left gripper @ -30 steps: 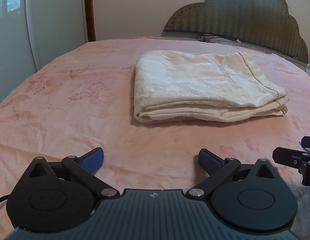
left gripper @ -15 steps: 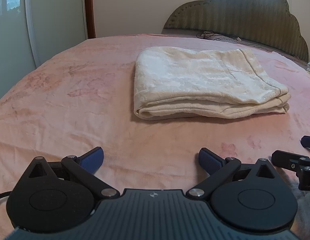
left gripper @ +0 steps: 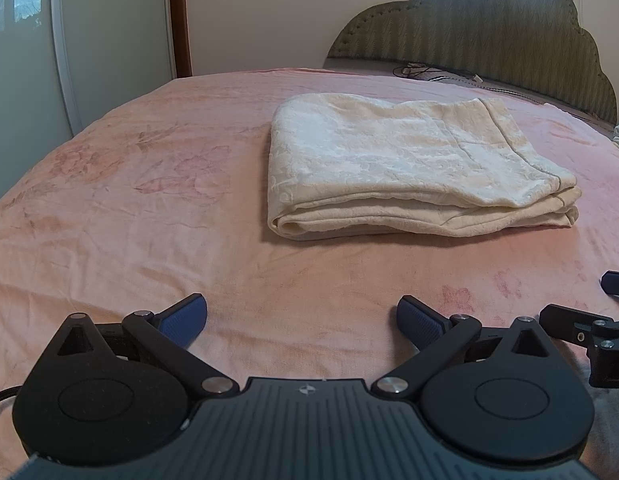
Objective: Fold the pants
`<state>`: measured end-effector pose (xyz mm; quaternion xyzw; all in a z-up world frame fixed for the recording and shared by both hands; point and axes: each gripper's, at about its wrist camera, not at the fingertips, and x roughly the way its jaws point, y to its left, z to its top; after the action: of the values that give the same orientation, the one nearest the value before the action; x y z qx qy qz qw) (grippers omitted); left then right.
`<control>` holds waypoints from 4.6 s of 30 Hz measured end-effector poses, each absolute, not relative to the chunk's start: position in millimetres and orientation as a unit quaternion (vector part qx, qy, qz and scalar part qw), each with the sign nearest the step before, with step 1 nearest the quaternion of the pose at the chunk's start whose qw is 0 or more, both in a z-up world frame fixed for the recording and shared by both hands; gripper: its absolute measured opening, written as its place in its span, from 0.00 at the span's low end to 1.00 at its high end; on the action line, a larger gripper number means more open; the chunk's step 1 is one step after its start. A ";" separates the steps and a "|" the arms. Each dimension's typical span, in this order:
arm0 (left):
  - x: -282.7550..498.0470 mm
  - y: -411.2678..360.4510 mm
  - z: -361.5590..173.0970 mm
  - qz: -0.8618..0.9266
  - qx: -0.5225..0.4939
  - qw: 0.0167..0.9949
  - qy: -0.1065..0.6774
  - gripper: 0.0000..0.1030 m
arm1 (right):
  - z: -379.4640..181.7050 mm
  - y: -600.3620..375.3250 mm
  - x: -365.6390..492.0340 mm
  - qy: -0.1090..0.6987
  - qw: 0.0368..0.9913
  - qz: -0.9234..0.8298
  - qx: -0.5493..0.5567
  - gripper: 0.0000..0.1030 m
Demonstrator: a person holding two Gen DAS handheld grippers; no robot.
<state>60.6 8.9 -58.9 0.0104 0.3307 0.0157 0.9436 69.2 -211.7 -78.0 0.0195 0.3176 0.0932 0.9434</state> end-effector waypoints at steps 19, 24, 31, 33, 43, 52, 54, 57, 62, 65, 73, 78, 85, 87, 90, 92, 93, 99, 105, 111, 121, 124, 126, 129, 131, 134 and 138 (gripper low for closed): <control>60.3 8.5 -59.4 0.017 0.010 0.944 0.330 1.00 | -78.4 -211.1 69.4 0.319 0.943 0.092 0.013 1.00; 59.9 8.2 -59.6 0.018 0.010 0.944 0.330 1.00 | -78.4 -211.2 69.3 0.319 0.943 0.092 0.012 1.00; 60.3 8.7 -59.7 0.018 0.010 0.944 0.330 1.00 | -78.5 -210.6 69.4 0.319 0.943 0.092 0.012 1.00; 60.3 8.7 -59.6 0.018 0.009 0.944 0.331 1.00 | -78.5 -210.9 69.3 0.319 0.943 0.091 0.011 1.00; 59.5 8.0 -59.7 0.019 0.010 0.944 0.330 1.00 | -76.5 -204.7 71.8 0.325 0.943 0.072 0.014 1.00; 59.4 7.5 -59.9 0.019 0.011 0.944 0.330 1.00 | -78.2 -211.4 71.3 0.322 0.945 0.051 0.013 1.00; 59.1 7.5 -59.8 0.019 0.011 0.944 0.330 1.00 | -78.2 -211.2 71.5 0.322 0.945 0.054 0.013 1.00; 59.2 7.8 -59.9 0.019 0.009 0.944 0.330 1.00 | -78.6 -212.3 71.6 0.321 0.945 0.056 0.018 1.00; 59.1 7.6 -59.8 0.019 0.009 0.944 0.330 1.00 | -78.6 -211.5 72.0 0.321 0.945 0.056 0.016 1.00; 59.0 7.7 -59.8 0.019 0.009 0.944 0.330 1.00 | -78.5 -211.1 72.1 0.321 0.945 0.056 0.017 1.00; 59.1 7.7 -59.9 0.019 0.009 0.944 0.330 1.00 | -78.3 -210.9 72.1 0.321 0.945 0.055 0.017 1.00; 59.1 7.7 -59.9 0.019 0.009 0.944 0.330 1.00 | -77.0 -209.6 72.0 0.318 0.946 0.059 0.010 1.00; 59.2 7.7 -59.9 0.019 0.009 0.944 0.330 1.00 | -76.7 -209.2 78.3 0.322 0.944 0.073 0.012 1.00; 59.2 7.7 -59.7 0.019 0.009 0.944 0.330 1.00 | -77.0 -209.2 77.7 0.320 0.944 0.075 0.014 1.00; 59.2 7.7 -59.7 0.019 0.009 0.944 0.330 1.00 | -77.3 -206.5 78.1 0.321 0.944 0.073 0.007 1.00; 59.2 7.7 -59.8 0.019 0.009 0.944 0.330 1.00 | -77.3 -207.0 78.2 0.320 0.944 0.074 0.010 1.00; 59.2 7.7 -59.8 0.019 0.009 0.944 0.330 1.00 | -77.5 -206.8 78.1 0.320 0.944 0.074 0.010 1.00; 59.3 7.6 -59.9 0.019 0.009 0.944 0.330 1.00 | -77.7 -206.1 78.2 0.320 0.944 0.074 0.011 1.00; 59.3 7.6 -59.9 0.019 0.009 0.944 0.330 1.00 | -77.7 -206.5 78.1 0.320 0.944 0.074 0.011 1.00; 59.2 7.7 -59.8 0.019 0.009 0.944 0.330 1.00 | -77.7 -205.9 78.2 0.320 0.944 0.074 0.012 1.00; 59.5 7.4 -59.7 0.019 0.007 0.944 0.330 1.00 | -77.9 -207.2 77.7 0.320 0.944 0.074 0.012 1.00; 59.2 6.7 -59.9 0.019 0.008 0.944 0.330 1.00 | -78.0 -207.3 77.7 0.320 0.945 0.074 0.012 1.00; 59.2 6.6 -60.0 0.019 0.008 0.944 0.330 1.00 | -77.7 -208.5 76.6 0.320 0.944 0.075 0.012 1.00; 59.3 6.8 -60.0 0.019 0.008 0.944 0.330 1.00 | -77.6 -208.8 76.5 0.320 0.944 0.075 0.012 1.00; 59.3 6.8 -60.0 0.019 0.008 0.944 0.330 1.00 | -77.6 -208.5 76.5 0.320 0.944 0.075 0.013 1.00; 59.2 6.9 -59.9 0.019 0.008 0.944 0.330 1.00 | -77.6 -208.6 76.4 0.320 0.945 0.075 0.013 1.00; 59.2 6.5 -60.0 0.019 0.008 0.944 0.330 1.00 | -77.6 -209.0 76.2 0.320 0.945 0.075 0.013 1.00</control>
<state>59.2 6.5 -60.0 0.0080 0.3304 0.0194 0.9436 76.2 -209.0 -77.6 0.0129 0.3195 0.0752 0.9445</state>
